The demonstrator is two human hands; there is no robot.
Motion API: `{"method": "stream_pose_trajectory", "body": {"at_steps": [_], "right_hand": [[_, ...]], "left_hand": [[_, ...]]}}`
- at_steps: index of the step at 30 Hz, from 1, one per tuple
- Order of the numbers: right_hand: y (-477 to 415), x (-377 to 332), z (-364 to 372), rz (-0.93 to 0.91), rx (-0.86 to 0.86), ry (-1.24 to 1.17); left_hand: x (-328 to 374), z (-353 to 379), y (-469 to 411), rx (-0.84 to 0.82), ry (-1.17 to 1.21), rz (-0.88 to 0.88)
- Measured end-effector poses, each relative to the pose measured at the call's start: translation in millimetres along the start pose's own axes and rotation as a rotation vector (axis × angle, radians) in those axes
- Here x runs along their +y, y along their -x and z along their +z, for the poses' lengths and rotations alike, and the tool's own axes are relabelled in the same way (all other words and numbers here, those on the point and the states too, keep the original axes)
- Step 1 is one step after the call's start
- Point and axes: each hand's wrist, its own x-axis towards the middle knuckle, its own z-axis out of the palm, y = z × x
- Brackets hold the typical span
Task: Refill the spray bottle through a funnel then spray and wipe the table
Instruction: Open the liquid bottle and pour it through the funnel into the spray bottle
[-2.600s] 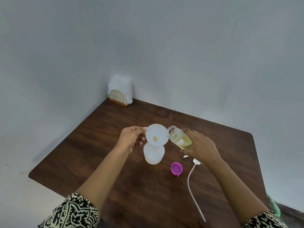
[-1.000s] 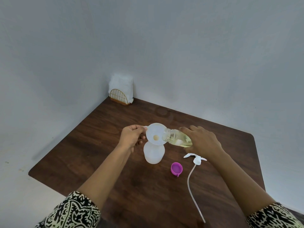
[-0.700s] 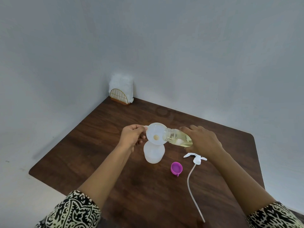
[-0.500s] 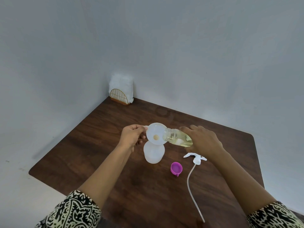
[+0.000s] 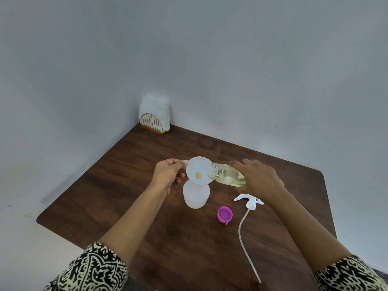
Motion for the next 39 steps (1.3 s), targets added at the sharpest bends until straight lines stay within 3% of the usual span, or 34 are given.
{"method": "stream_pose_trajectory", "body": {"at_steps": [39], "right_hand": [[-3.0,2.2,0.0,-0.007,0.003,0.019]], "left_hand": [[-1.3,-0.9,-1.0,-0.005,-0.013,0.014]]}}
